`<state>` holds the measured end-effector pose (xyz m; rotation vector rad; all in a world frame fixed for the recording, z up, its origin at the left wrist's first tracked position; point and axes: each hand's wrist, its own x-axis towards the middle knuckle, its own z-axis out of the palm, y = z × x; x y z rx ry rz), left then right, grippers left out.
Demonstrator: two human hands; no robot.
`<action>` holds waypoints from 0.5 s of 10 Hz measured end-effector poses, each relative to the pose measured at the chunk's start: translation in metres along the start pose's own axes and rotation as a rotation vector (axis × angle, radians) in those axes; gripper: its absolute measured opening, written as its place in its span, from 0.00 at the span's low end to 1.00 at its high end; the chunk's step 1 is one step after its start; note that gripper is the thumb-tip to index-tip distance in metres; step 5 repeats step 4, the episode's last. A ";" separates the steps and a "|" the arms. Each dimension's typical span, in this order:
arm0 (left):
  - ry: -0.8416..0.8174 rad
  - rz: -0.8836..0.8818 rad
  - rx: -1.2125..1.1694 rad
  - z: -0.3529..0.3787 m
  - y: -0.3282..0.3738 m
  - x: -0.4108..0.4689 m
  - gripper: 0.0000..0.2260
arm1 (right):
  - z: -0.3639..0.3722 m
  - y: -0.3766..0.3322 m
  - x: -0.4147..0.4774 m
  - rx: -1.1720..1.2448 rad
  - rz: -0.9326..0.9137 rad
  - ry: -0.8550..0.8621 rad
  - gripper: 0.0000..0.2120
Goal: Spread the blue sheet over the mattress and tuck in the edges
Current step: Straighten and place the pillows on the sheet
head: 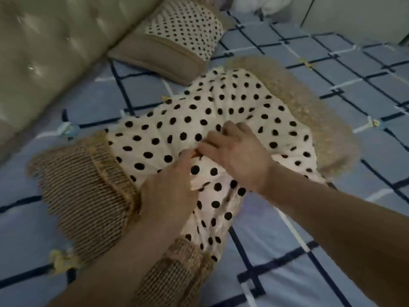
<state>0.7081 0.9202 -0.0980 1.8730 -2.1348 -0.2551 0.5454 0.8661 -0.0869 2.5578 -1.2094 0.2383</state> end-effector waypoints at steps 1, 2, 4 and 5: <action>0.169 -0.172 0.033 -0.034 -0.041 0.003 0.23 | 0.001 -0.023 0.077 0.031 -0.158 0.204 0.10; 0.227 -0.298 0.016 -0.050 -0.087 0.014 0.28 | 0.004 -0.050 0.135 0.047 -0.226 0.178 0.13; 0.050 -0.361 0.356 -0.028 -0.158 0.000 0.50 | -0.006 -0.072 0.135 0.096 -0.051 -0.086 0.34; 0.050 -0.361 0.356 -0.028 -0.158 0.000 0.50 | -0.006 -0.072 0.135 0.096 -0.051 -0.086 0.34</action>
